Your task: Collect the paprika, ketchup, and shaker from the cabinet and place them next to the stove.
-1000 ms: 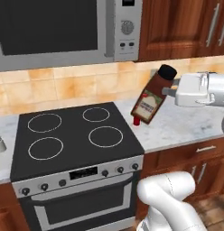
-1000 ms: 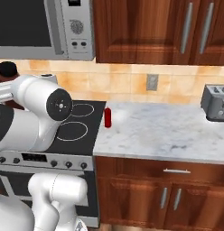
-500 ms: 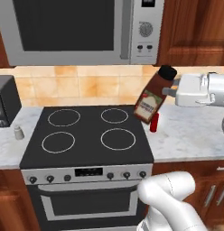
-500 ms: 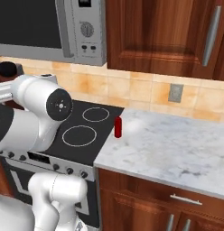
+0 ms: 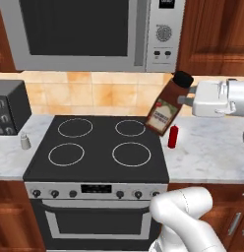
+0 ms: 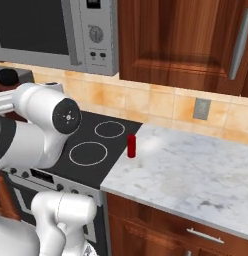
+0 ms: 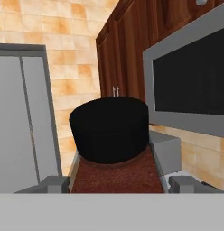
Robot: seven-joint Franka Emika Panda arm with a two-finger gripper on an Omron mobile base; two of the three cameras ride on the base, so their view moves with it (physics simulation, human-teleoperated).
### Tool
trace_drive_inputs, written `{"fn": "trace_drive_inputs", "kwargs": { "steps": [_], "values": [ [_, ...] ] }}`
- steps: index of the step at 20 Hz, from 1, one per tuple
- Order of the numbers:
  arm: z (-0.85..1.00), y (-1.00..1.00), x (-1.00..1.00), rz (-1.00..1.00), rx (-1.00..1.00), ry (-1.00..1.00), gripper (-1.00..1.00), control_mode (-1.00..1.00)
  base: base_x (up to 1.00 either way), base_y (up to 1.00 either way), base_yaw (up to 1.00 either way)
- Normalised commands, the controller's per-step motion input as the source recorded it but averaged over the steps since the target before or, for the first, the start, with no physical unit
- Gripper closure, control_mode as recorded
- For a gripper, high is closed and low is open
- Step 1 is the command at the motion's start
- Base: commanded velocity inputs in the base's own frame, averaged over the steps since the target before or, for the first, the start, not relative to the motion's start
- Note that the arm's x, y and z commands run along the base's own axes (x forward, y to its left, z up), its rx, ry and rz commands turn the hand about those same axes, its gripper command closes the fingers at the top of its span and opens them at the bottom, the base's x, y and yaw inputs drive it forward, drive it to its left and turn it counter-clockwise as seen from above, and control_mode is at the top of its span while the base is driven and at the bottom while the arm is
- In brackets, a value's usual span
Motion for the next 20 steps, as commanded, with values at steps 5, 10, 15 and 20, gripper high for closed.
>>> {"fn": "trace_drive_inputs", "kwargs": {
  "steps": [5, 10, 15, 20],
  "values": [
    [0.00, 0.00, 0.00, 0.00, 0.00, 0.00, 1.00, 1.00, 0.31, -0.16, -0.05],
    [0.00, 0.00, 0.00, 0.00, 0.00, 0.00, 1.00, 1.00, 0.27, -0.24, -0.08],
    [0.00, 0.00, 0.00, 0.00, 0.00, 0.00, 1.00, 1.00, 0.18, -0.18, -0.07],
    [-0.06, -0.01, 0.03, 0.00, 0.00, 0.00, 1.00, -1.00, 0.00, -0.01, 0.00]
  ]
}}
